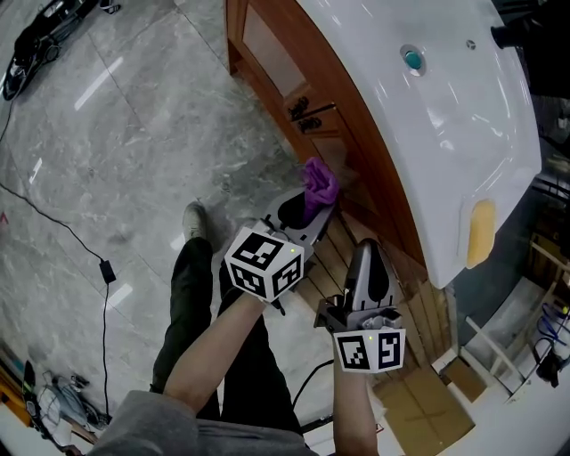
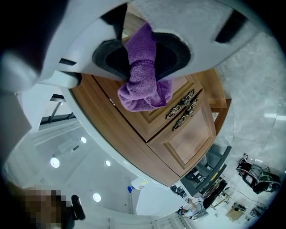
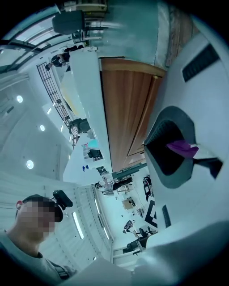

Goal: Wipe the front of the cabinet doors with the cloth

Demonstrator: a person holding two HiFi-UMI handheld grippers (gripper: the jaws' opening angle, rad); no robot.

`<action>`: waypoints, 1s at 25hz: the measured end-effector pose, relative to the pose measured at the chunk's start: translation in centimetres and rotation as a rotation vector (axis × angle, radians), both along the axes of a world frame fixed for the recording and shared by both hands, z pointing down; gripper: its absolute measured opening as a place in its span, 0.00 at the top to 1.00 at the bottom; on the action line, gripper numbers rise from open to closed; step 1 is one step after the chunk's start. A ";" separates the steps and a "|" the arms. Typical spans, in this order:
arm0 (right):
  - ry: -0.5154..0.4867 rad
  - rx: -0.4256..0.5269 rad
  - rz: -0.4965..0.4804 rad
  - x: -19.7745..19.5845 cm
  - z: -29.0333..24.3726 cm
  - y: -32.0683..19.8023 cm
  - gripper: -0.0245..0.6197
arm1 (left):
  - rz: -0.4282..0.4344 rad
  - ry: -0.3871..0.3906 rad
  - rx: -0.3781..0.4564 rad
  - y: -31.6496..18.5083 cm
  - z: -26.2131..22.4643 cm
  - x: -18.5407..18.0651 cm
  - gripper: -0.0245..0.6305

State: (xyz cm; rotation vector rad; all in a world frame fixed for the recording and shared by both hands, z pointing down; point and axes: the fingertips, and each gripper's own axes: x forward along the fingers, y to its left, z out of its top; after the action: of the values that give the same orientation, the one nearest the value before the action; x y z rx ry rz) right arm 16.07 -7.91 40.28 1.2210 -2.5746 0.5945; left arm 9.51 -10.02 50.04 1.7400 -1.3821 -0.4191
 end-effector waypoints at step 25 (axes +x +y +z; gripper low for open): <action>-0.001 -0.019 0.053 2.0 -0.4 -1.2 0.95 | 0.061 0.058 0.072 -3.9 -3.3 3.7 0.76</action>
State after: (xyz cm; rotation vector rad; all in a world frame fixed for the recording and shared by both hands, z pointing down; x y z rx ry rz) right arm 18.04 -9.10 39.89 1.2864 -2.5385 0.6290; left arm 13.25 -13.92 46.76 1.8092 -1.2839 -0.4870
